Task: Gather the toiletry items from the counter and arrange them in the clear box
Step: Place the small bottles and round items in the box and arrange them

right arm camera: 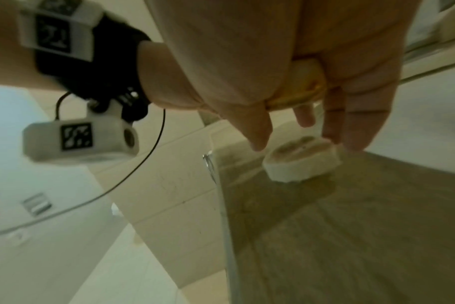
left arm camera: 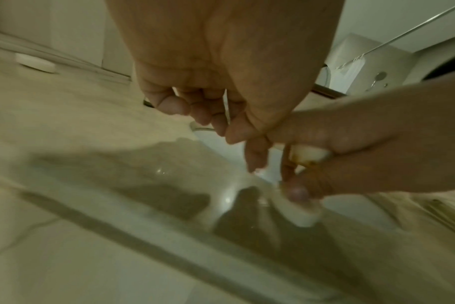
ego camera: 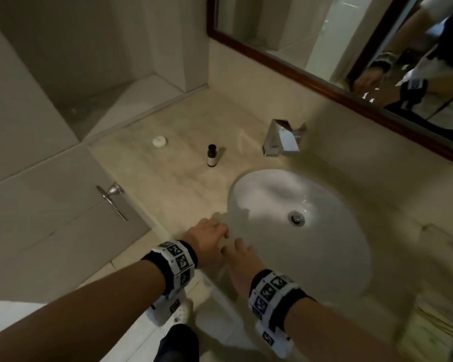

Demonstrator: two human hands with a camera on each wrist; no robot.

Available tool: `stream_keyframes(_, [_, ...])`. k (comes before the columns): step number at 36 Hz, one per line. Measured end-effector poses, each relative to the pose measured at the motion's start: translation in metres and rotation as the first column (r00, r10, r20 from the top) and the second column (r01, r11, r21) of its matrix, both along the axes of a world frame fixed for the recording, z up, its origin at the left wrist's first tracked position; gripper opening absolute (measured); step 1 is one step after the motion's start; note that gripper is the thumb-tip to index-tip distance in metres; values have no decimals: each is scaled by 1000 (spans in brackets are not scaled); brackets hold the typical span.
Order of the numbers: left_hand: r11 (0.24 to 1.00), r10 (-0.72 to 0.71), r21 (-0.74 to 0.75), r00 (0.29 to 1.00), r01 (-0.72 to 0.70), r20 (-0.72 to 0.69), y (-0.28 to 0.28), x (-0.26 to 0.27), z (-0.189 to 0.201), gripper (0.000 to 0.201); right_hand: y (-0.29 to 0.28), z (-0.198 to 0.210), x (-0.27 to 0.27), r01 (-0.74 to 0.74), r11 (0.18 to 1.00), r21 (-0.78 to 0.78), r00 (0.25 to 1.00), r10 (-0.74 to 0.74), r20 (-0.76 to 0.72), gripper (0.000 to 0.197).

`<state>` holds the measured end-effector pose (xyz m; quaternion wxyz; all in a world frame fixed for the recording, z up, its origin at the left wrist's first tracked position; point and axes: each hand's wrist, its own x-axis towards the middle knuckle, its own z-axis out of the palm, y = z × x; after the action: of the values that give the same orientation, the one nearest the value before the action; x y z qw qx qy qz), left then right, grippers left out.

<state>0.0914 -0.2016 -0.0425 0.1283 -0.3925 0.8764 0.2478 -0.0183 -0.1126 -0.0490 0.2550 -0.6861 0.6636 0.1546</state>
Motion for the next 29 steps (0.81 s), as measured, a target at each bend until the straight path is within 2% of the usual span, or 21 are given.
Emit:
stream_keyframes(4, [1000,7,-18,1000,-7,-3,-41,26,-12,39,-20,0,8,32,994,100,995,-22,-95,39])
stream_keyframes(8, [1000,-5,-17,1000,4,-19,-84,39,-15,37,-59,6,12,107,992,63,993,-103,-59,36])
stream_keyframes(15, [999,18,-34,997,-20,-74,-143,54,-17,34,-145,18,13,201,979,-21,976,-202,-85,32])
stream_keyframes(18, [998,27,-50,998,-30,-61,-165,61,-13,34,-181,31,6,311,948,-73,950,-306,64,21])
stream_keyframes(20, [997,21,-78,999,-24,-39,-180,65,-11,35,-199,35,1,427,899,-95,891,-401,212,11])
stream_keyframes(22, [992,20,-121,1000,-23,-21,-194,68,-8,38,-215,39,-5,540,835,-110,816,-487,310,10])
stream_keyframes(24, [990,38,-134,999,-38,-2,-208,72,-7,42,-229,42,-9,595,794,-123,775,-526,352,13])
stream_keyframes(29, [978,140,-158,990,-136,12,-241,74,-1,48,-250,50,-11,621,752,-221,768,-528,362,10])
